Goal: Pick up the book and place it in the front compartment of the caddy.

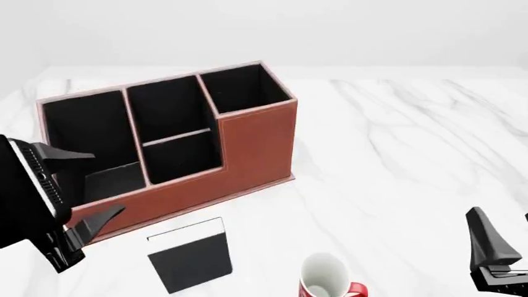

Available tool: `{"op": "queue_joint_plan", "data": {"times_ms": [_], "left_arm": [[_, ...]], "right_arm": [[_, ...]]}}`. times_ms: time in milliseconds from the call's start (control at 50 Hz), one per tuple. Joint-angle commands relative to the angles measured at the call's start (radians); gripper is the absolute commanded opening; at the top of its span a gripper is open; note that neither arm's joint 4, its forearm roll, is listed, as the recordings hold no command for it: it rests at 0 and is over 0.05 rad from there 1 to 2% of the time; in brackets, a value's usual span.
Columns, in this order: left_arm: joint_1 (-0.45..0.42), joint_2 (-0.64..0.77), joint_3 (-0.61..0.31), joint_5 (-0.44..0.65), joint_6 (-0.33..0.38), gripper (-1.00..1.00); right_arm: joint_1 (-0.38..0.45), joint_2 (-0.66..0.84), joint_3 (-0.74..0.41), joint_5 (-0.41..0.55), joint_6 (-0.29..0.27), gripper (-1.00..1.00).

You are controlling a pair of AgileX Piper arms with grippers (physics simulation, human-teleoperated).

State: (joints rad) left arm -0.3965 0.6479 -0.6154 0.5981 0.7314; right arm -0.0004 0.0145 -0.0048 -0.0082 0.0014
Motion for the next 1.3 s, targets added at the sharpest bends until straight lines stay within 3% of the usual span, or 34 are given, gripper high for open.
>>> {"op": "queue_joint_plan", "data": {"times_ms": [20,60,100,220,260,320,380,580,600,660,700,760,800,820,860,880,980,1020,1080,1120,1160,1200,1260,1300], "left_arm": [[0.018,0.026,-0.009,0.095,0.135,1.0],[-0.02,0.058,-0.044,0.13,0.106,1.0],[-0.014,0.064,-0.048,0.148,0.133,1.0],[-0.062,0.133,-0.092,0.203,0.127,1.0],[-0.11,0.169,-0.146,0.232,0.081,1.0],[-0.067,0.179,-0.137,0.241,0.147,1.0],[-0.122,0.219,-0.183,0.264,0.102,1.0],[-0.146,0.33,-0.266,0.301,0.093,1.0],[-0.172,0.353,-0.298,0.317,0.056,1.0],[-0.163,0.365,-0.306,0.318,0.064,1.0],[-0.225,0.399,-0.339,0.341,0.001,1.0],[-0.232,0.434,-0.336,0.35,-0.003,1.0],[-0.284,0.452,-0.376,0.367,-0.067,1.0],[-0.252,0.454,-0.369,0.36,-0.03,1.0],[-0.247,0.461,-0.37,0.361,-0.027,1.0],[-0.291,0.466,-0.387,0.376,-0.064,1.0],[-0.291,0.509,-0.408,0.404,-0.08,1.0],[-0.34,0.521,-0.435,0.425,-0.137,1.0],[-0.317,0.528,-0.429,0.424,-0.114,1.0],[-0.373,0.528,-0.444,0.439,-0.17,1.0],[-0.349,0.537,-0.428,0.436,-0.15,1.0],[-0.392,0.542,-0.437,0.443,-0.206,1.0],[-0.363,0.546,-0.423,0.434,-0.175,1.0],[-0.398,0.541,-0.431,0.437,-0.208,1.0]], "right_arm": [[0.0,0.0,0.001,-0.001,0.0,1.0],[0.0,0.0,0.001,-0.001,0.0,1.0],[0.0,0.0,0.001,-0.001,0.0,1.0],[0.0,0.0,0.001,-0.001,0.0,1.0],[0.0,-0.001,0.001,-0.001,0.0,1.0],[0.0,0.0,0.001,-0.001,0.0,1.0],[0.0,0.0,0.001,-0.001,0.0,1.0],[0.0,0.0,0.001,-0.001,0.0,1.0],[0.0,0.0,0.001,-0.001,-0.001,1.0],[0.0,0.0,0.001,-0.001,0.0,1.0],[0.0,0.0,0.001,-0.001,0.0,1.0],[0.0,0.0,0.001,-0.001,0.0,1.0],[0.0,0.0,0.001,-0.001,0.0,1.0],[0.0,0.0,0.001,-0.001,0.0,1.0],[0.0,0.0,0.001,-0.001,0.0,1.0],[0.0,0.0,0.001,-0.001,0.0,1.0],[0.0,0.0,0.001,-0.001,0.0,1.0],[0.0,0.0,0.001,-0.001,0.0,1.0],[0.0,0.0,0.001,-0.001,0.0,1.0],[0.0,0.0,0.001,-0.001,0.0,1.0],[0.0,0.0,0.001,-0.001,0.0,1.0],[0.0,0.0,0.001,-0.001,0.0,1.0],[0.0,0.0,0.001,-0.001,0.0,1.0],[0.0,0.0,0.001,-0.001,0.0,1.0]]}}
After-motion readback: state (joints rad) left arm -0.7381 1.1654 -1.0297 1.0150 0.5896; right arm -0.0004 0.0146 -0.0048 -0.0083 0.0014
